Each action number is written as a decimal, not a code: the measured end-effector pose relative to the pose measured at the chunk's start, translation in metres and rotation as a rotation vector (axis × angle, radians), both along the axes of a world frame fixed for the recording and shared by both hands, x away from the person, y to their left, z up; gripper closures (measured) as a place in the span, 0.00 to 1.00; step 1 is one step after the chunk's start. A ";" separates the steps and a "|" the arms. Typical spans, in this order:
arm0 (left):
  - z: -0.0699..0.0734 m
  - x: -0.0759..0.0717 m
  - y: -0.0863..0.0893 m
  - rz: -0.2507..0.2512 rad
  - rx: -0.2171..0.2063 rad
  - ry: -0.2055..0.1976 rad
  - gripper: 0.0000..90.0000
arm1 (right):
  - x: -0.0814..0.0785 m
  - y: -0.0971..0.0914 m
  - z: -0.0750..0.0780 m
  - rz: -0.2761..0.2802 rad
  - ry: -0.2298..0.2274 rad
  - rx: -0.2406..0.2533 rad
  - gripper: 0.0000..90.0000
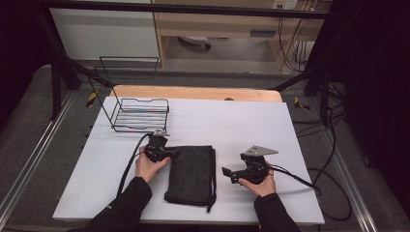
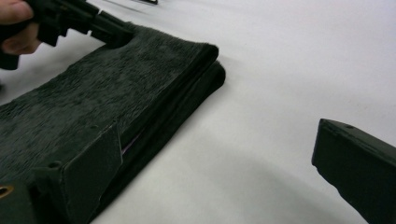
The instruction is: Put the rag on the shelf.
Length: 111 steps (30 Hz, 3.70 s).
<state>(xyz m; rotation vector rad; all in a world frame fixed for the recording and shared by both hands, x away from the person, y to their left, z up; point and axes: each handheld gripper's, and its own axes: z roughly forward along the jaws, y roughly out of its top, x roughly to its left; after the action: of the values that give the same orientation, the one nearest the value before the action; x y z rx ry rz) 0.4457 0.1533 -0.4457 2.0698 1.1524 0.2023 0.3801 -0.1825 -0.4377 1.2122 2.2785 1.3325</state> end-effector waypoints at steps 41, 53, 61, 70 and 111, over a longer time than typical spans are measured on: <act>-0.003 -0.005 -0.002 -0.032 0.024 -0.066 0.86 | 0.061 0.065 -0.018 -0.048 0.127 -0.025 0.57; -0.003 -0.003 0.001 -0.027 -0.007 -0.046 0.87 | 0.060 0.066 -0.018 -0.040 0.203 0.027 0.82; -0.001 -0.003 0.004 -0.033 -0.025 -0.046 0.90 | 0.058 0.066 -0.015 -0.034 0.186 0.029 0.86; 0.013 -0.011 0.008 -0.048 -0.044 -0.103 0.91 | 0.052 0.063 -0.006 -0.027 0.146 0.052 0.86; 0.068 -0.052 0.023 -0.081 -0.109 -0.245 0.91 | 0.015 0.062 0.044 0.016 -0.047 0.128 0.87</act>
<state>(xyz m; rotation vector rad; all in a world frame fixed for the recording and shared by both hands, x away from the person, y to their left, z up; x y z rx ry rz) 0.3935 0.1758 -0.3775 1.9306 0.9103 0.3362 0.3952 -0.1205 -0.3940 1.1897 2.2050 1.5169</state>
